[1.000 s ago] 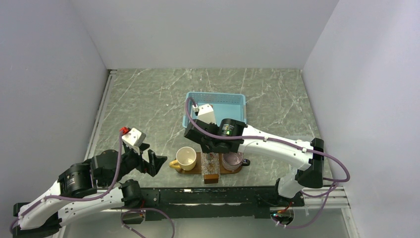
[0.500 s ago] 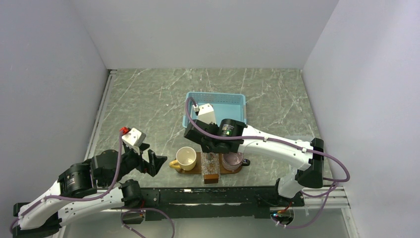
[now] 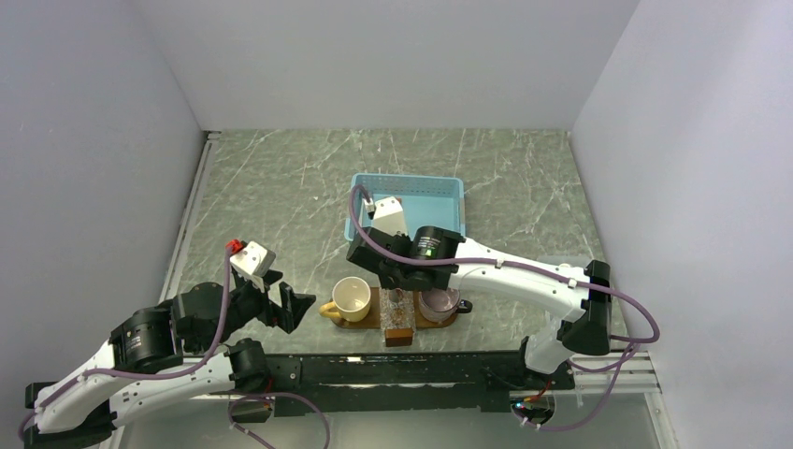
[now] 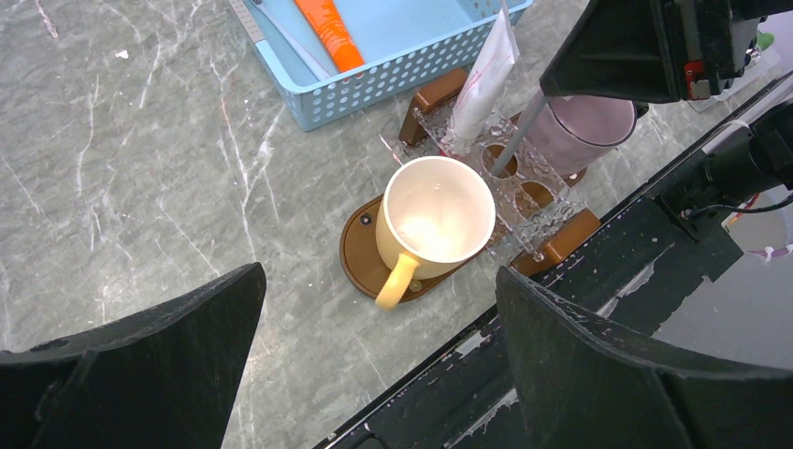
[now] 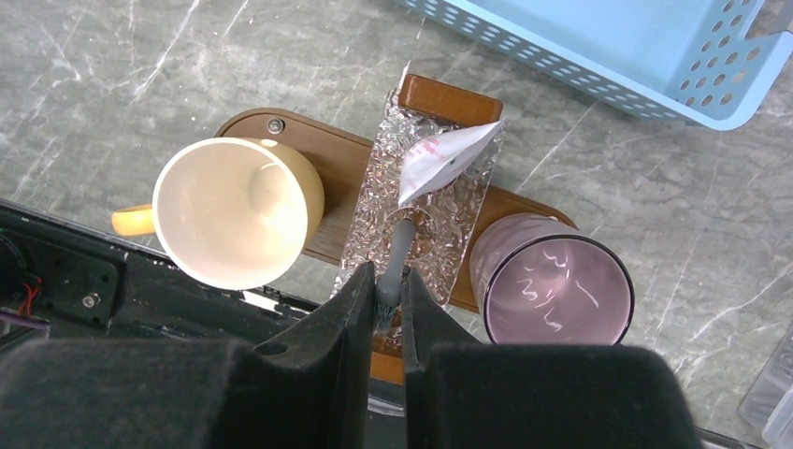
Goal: Prepare toiletry sets of a toothbrush and toothpaste on the tray
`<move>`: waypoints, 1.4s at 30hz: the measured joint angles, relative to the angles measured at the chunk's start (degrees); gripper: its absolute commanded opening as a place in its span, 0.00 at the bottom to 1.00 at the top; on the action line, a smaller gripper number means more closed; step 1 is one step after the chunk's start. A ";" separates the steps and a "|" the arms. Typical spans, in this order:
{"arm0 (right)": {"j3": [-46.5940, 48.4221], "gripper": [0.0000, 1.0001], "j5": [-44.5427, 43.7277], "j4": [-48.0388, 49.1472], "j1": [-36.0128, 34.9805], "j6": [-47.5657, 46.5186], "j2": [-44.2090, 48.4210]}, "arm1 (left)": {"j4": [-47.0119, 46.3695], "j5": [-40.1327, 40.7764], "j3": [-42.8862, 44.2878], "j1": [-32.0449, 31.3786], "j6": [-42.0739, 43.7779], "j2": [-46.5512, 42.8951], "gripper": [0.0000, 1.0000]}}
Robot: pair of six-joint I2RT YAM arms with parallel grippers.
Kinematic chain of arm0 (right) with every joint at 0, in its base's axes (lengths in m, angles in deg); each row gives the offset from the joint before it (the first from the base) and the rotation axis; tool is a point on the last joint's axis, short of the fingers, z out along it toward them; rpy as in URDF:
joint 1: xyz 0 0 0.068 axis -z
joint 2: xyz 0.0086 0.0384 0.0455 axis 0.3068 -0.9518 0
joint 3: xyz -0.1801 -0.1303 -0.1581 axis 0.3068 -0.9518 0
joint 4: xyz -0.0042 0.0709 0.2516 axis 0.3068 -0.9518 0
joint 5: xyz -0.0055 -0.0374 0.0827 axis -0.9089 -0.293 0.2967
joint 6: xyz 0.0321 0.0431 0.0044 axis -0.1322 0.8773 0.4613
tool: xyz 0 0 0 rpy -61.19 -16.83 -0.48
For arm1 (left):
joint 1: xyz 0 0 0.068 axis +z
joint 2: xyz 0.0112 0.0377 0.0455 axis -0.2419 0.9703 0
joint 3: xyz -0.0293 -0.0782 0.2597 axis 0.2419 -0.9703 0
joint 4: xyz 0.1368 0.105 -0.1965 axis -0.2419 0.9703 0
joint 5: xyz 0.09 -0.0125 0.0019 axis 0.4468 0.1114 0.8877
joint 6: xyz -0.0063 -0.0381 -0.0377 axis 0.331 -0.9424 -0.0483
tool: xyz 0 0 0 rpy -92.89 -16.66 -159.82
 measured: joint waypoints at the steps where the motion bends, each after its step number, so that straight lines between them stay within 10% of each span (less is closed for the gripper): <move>1: -0.09 0.00 -0.02 0.15 0.00 0.00 0.00 | 0.00 0.00 0.00 0.00 0.00 0.00 0.99; 42: 2.84 0.49 -2.47 1.97 -0.04 -4.17 -2.91 | 0.11 0.07 0.00 0.00 0.00 2.34 0.99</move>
